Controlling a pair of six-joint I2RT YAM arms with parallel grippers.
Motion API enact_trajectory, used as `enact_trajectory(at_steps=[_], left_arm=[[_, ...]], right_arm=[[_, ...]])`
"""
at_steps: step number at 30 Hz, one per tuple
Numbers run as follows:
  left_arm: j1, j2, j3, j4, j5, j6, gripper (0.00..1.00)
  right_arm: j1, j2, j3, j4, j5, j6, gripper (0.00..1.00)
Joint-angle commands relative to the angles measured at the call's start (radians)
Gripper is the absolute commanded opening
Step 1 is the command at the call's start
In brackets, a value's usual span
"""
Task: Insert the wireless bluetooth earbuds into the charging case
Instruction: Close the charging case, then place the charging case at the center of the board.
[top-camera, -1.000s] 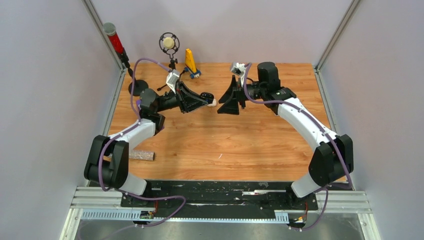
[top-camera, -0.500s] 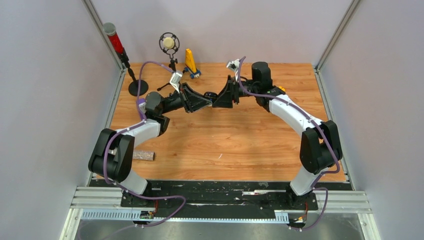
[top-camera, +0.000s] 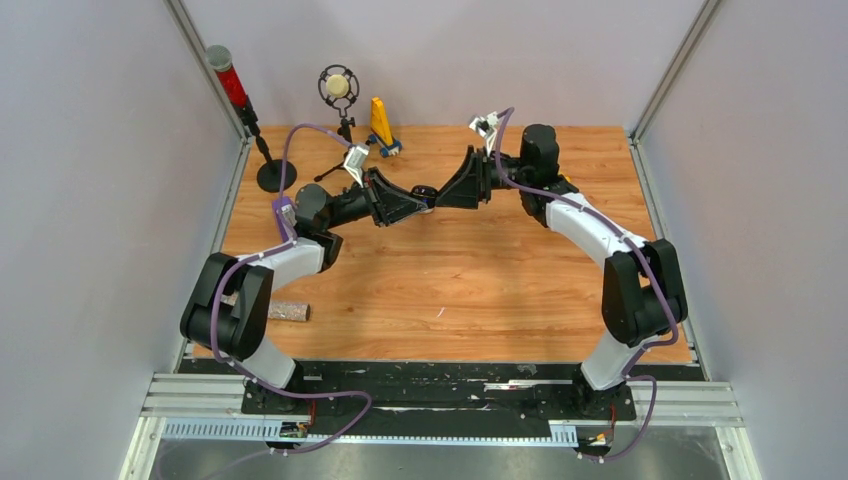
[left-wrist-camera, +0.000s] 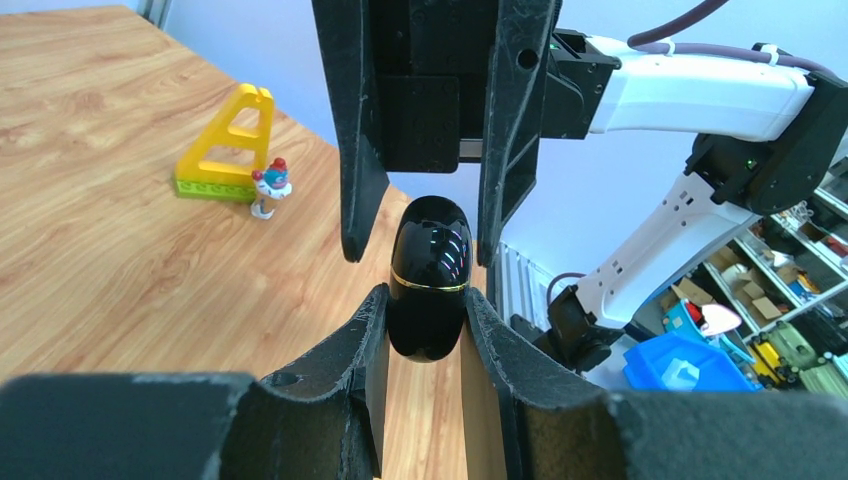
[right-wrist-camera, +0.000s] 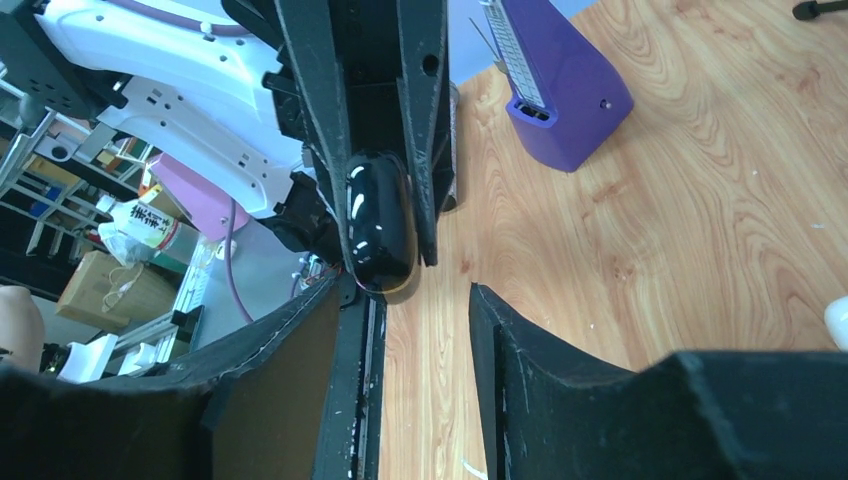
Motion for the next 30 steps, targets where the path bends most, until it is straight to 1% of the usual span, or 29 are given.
enact_trajectory(at_steps=[1,6,18,20,25,28,29,30], left_arm=[[-0.010,0.004,0.016,0.036,-0.001,0.007,0.00],[-0.015,0.012,0.020,0.023,0.002,0.015,0.00],[-0.019,0.012,0.025,0.026,0.002,0.017,0.00],[-0.019,0.012,0.025,0.024,0.002,0.017,0.00],[-0.019,0.011,0.025,0.025,0.002,0.019,0.00],[-0.019,0.010,0.024,0.017,0.002,0.024,0.00],[-0.019,0.009,0.024,0.013,0.001,0.027,0.01],[-0.019,0.009,0.024,0.010,-0.002,0.029,0.05]], right_arm=[[0.002,-0.007,0.000,0.139,-0.053,0.079,0.52],[0.011,-0.003,-0.010,0.181,-0.063,0.103,0.52],[0.036,0.004,0.009,0.081,-0.047,0.013,0.49],[0.041,0.006,0.014,0.067,-0.041,0.003,0.46],[0.055,0.015,0.037,0.007,-0.028,-0.041,0.34],[0.057,0.019,0.051,-0.019,-0.026,-0.060,0.24],[0.057,0.018,0.054,-0.028,-0.024,-0.065,0.23],[0.057,0.017,0.057,-0.038,-0.023,-0.072,0.23]])
